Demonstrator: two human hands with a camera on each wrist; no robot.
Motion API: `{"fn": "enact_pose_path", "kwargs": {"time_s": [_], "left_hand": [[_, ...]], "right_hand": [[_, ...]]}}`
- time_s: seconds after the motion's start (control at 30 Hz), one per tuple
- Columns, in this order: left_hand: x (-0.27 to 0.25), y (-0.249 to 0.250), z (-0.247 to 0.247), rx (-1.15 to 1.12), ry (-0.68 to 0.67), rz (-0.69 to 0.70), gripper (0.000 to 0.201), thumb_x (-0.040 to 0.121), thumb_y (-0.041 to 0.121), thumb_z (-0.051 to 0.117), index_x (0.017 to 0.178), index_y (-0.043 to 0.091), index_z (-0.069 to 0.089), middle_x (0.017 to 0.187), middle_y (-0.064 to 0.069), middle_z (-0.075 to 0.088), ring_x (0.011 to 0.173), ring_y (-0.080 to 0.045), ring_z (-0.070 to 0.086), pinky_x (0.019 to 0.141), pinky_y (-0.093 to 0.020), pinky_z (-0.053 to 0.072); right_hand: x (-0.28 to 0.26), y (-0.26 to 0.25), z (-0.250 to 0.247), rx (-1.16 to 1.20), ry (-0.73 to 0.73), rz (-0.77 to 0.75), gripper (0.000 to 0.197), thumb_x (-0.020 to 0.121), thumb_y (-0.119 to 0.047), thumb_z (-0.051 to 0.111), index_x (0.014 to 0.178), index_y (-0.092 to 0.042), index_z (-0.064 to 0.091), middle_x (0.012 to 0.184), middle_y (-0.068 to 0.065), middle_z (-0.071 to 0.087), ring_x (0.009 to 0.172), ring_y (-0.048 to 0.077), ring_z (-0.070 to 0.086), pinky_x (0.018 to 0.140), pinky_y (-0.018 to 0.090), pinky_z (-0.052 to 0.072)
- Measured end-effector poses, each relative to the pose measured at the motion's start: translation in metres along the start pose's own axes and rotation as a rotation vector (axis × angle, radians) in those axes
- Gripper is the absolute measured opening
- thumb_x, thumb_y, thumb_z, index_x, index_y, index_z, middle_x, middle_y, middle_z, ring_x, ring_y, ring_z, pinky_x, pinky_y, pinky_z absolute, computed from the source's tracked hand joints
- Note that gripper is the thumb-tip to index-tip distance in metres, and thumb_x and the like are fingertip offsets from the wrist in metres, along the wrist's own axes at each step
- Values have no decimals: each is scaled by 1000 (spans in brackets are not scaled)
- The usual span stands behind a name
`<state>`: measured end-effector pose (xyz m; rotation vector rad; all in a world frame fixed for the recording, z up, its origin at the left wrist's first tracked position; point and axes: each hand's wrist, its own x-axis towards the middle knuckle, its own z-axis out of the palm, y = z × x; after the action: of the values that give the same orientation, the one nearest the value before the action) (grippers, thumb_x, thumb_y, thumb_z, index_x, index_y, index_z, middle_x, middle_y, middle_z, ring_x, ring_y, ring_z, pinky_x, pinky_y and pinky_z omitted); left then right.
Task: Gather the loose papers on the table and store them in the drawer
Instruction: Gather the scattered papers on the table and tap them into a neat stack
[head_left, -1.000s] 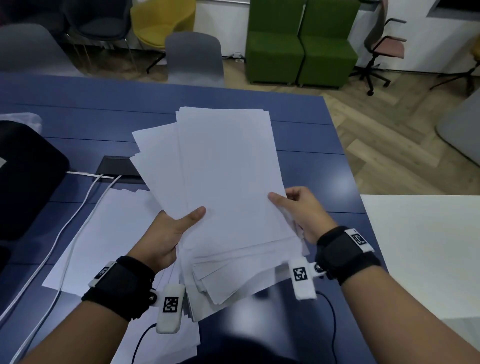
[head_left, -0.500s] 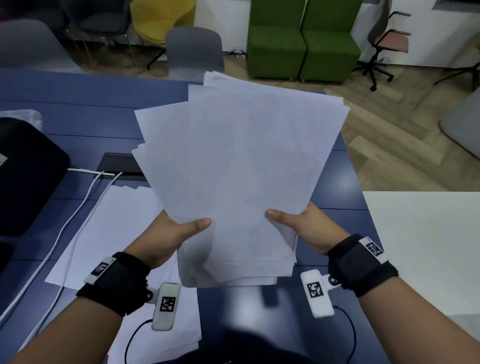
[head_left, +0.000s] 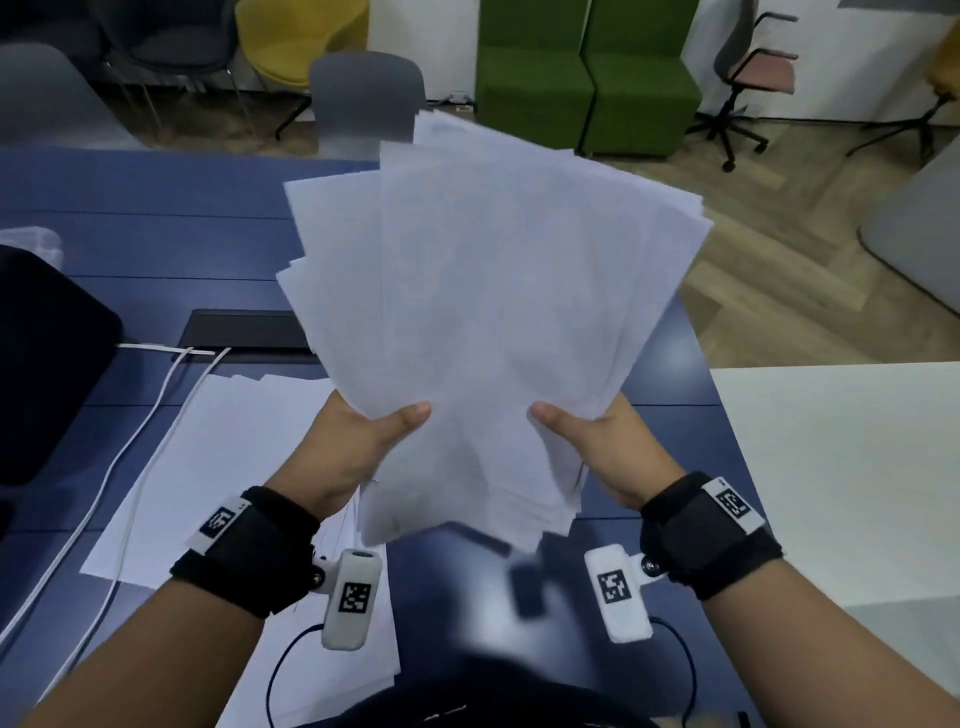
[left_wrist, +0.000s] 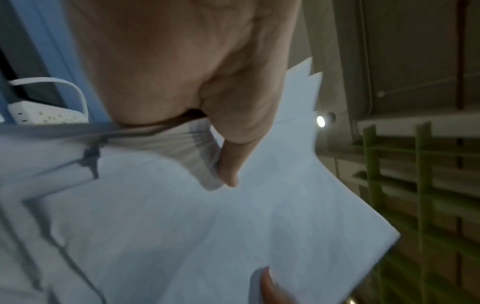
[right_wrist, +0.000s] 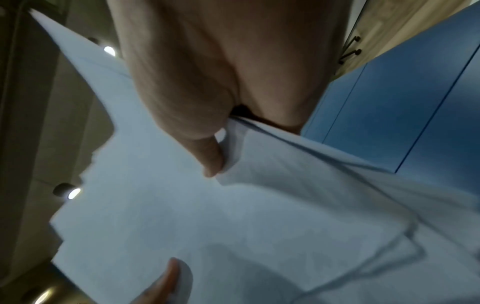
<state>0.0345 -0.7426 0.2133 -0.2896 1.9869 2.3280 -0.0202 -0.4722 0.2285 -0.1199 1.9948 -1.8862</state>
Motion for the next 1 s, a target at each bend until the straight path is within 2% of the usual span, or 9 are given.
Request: {"fn": "enact_pose_path", "kwargs": {"time_s": [0.1,0.27,0.37,0.53,0.67,0.77,0.83,0.9,1.0], "left_hand": [[-1,9,-10,-106,-91,-60,44,90,-3,73,132,12,71,134,-10,75,127,-29,70,101,-34,59],[-4,27,-26,-115,-236,-152,37,88,0,72,118,19,82,133,-14,75,121,-29,73,94,-34,62],[-3,30,-21,-129,-209,-138,34,91,-2,74,115,20,84,132,-13,76,119,-28,75,95,-35,62],[-5,21,-24,-203,-181,-144,42,91,-7,71,128,11,76,139,-18,71,126,-32,70,106,-41,58],[-6,24,-22,-227,-53,-71,42,87,-1,66,126,12,76,135,-15,73,125,-29,71,104,-38,59],[-9,29,-28,-209,-123,-91,42,87,-10,72,114,19,84,129,-13,77,120,-28,74,96,-36,62],[-8,35,-29,-172,-115,-117,37,85,-7,74,110,18,85,125,-11,79,121,-28,74,96,-34,63],[-7,40,-24,-109,-92,-92,37,87,0,70,120,15,80,129,-8,78,125,-27,72,103,-34,59],[-3,42,-13,-25,-30,8,41,98,0,66,135,16,69,135,-5,75,127,-25,71,107,-38,56]], "right_hand": [[-2,-6,-15,92,-46,-36,38,88,-9,77,122,-25,72,127,-2,77,122,18,71,106,37,55],[-7,-19,-34,193,-284,121,51,84,2,69,131,-15,66,130,3,76,122,18,71,95,26,58],[-7,-20,-35,197,-291,176,45,89,6,64,131,-11,66,129,4,76,125,22,70,95,28,60],[-8,-14,-28,149,-259,137,52,89,-8,72,140,-13,61,138,4,71,133,26,64,112,41,50],[-13,-9,-17,-36,-143,-10,43,93,-9,73,133,-22,65,132,-7,74,127,11,67,110,29,50],[-16,-10,-21,92,-216,62,44,87,-6,72,129,-18,68,131,-1,75,125,14,69,104,25,54],[-15,-11,-24,157,-257,113,44,88,-3,71,130,-14,68,134,4,74,127,17,68,110,29,52],[-14,-12,-24,165,-264,114,46,94,4,66,137,-13,64,139,5,71,130,18,66,113,30,49],[-12,-16,-19,116,-184,68,44,98,6,63,133,-19,66,134,0,74,126,15,69,103,25,55]]}}
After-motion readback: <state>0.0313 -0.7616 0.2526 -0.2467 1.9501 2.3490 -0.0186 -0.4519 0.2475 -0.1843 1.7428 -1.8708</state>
